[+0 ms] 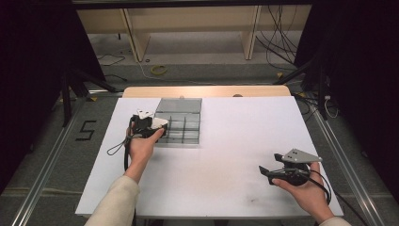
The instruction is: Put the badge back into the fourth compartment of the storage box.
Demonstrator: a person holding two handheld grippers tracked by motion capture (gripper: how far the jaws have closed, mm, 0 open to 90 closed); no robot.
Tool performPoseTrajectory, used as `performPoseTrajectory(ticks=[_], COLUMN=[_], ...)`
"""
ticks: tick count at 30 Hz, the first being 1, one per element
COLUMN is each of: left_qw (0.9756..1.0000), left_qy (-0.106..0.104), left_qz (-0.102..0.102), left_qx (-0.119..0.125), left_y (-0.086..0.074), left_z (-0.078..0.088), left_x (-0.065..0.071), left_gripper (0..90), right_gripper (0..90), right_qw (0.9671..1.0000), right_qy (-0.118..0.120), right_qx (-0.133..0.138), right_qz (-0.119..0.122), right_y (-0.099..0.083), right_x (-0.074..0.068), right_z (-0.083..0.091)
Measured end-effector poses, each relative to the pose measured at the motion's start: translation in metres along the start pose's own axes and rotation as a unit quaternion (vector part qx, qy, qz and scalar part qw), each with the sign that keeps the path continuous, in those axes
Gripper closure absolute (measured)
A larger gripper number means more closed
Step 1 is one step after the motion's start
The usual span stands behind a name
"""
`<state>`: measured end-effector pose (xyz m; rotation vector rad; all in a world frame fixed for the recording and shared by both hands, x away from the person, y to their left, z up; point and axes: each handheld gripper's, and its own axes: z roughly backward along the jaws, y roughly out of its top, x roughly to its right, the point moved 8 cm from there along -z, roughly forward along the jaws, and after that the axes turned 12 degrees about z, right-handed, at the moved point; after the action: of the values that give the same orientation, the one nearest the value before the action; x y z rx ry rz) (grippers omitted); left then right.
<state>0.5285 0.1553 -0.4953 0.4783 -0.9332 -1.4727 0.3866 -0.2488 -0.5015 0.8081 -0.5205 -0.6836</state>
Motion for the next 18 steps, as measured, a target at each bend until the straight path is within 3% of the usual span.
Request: performPoseTrajectory(ticks=[18], left_qw=[1.0], left_qy=[0.004], left_qz=[0.001], left_qx=[-0.007], left_y=[-0.0034], left_z=[-0.0079], left_x=[-0.0001], left_gripper=[32.8], right_gripper=[24.1], right_qw=[1.0], right_qy=[0.0], right_qx=[0.0], right_qz=[-0.002], right_y=[-0.0002], right_x=[0.0002], right_z=[0.0004])
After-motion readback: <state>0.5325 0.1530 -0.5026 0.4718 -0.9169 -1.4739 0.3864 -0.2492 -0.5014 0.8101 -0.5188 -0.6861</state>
